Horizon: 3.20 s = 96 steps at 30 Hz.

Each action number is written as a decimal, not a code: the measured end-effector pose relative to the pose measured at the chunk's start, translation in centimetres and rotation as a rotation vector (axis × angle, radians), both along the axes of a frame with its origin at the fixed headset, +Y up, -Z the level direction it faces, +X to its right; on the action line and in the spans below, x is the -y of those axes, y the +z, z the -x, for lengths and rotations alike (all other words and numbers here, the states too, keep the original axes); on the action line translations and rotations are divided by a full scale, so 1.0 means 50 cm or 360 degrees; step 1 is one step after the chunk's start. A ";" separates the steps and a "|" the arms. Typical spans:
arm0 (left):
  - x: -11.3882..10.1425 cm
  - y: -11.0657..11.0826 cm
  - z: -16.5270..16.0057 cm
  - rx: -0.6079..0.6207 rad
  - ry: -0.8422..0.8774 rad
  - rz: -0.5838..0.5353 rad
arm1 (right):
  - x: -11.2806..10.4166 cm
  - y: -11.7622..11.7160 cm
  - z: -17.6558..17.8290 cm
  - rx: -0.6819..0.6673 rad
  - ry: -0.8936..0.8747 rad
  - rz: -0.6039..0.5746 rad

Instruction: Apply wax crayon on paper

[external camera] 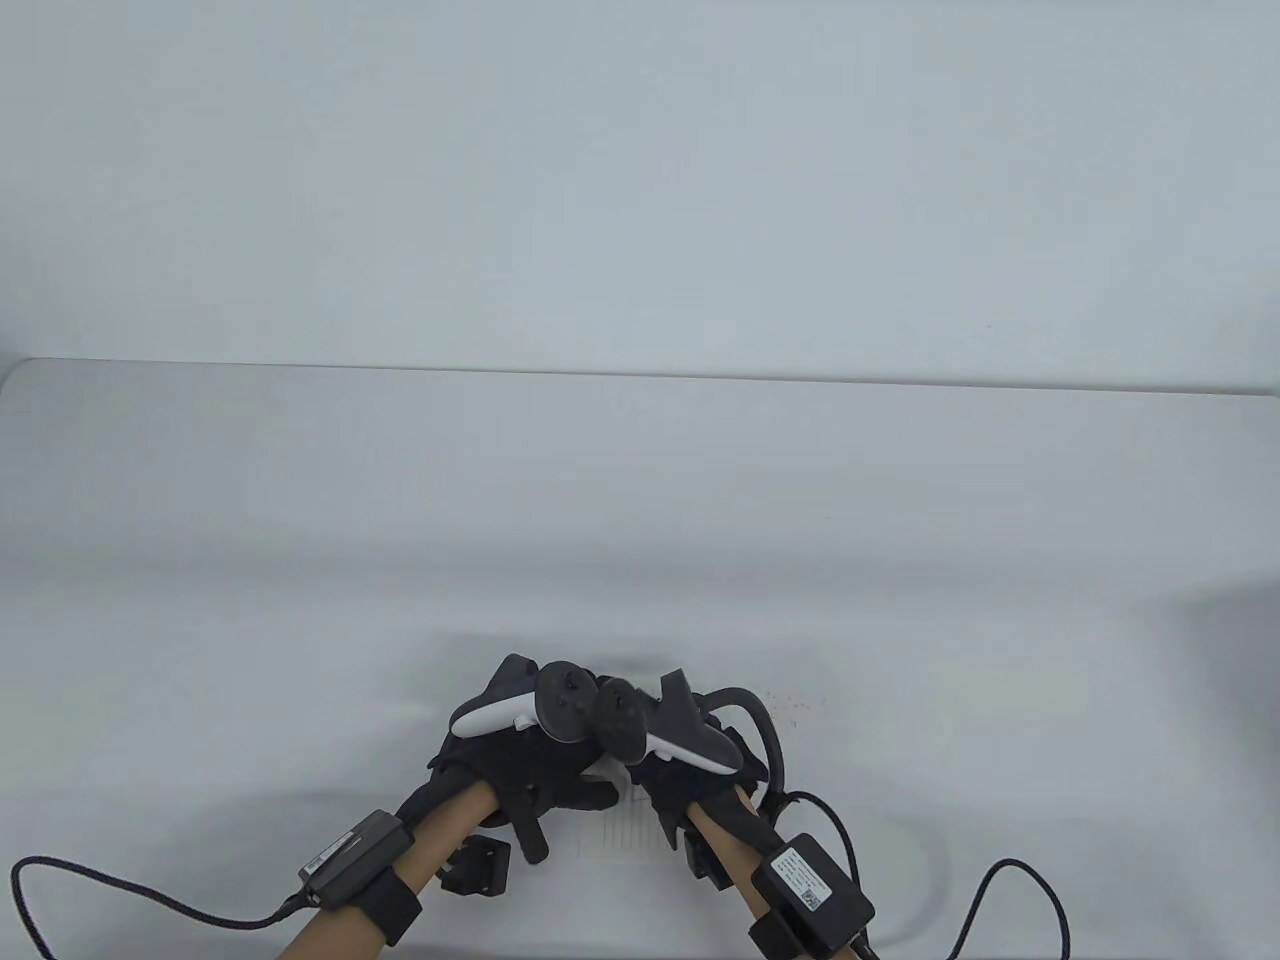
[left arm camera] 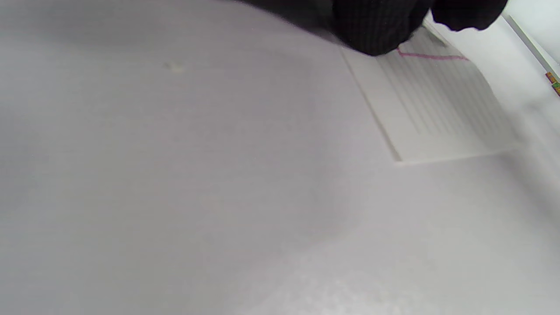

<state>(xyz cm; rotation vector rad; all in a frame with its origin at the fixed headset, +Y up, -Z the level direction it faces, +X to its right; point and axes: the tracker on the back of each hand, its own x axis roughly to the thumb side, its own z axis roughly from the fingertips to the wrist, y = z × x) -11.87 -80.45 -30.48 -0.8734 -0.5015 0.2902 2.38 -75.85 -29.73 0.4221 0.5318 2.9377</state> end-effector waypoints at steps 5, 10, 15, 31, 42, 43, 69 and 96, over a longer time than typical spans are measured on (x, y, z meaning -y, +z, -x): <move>0.000 0.000 0.000 -0.0001 0.0002 0.0004 | -0.005 0.009 0.014 -0.0125 0.0414 -0.0364; 0.000 0.000 0.000 -0.0002 0.0003 0.0005 | -0.003 -0.003 -0.001 -0.0015 0.0074 -0.0040; 0.000 0.000 0.000 0.0004 -0.0004 -0.0001 | -0.010 0.004 0.004 -0.0053 0.0376 -0.0280; 0.001 0.001 -0.001 0.0016 -0.0003 0.0008 | -0.008 -0.003 -0.013 0.0026 0.0388 -0.0401; 0.001 0.001 -0.001 0.0016 -0.0002 0.0009 | -0.012 -0.002 -0.016 -0.0010 0.0459 -0.0436; 0.001 0.001 -0.001 0.0016 -0.0002 0.0008 | -0.012 0.003 -0.013 -0.0056 0.0406 -0.0425; 0.001 0.001 -0.001 0.0016 -0.0003 0.0004 | -0.004 0.015 -0.018 -0.0072 -0.0049 0.0054; 0.002 0.002 -0.002 0.0016 -0.0003 0.0003 | -0.015 -0.003 -0.053 0.0085 0.0337 -0.0302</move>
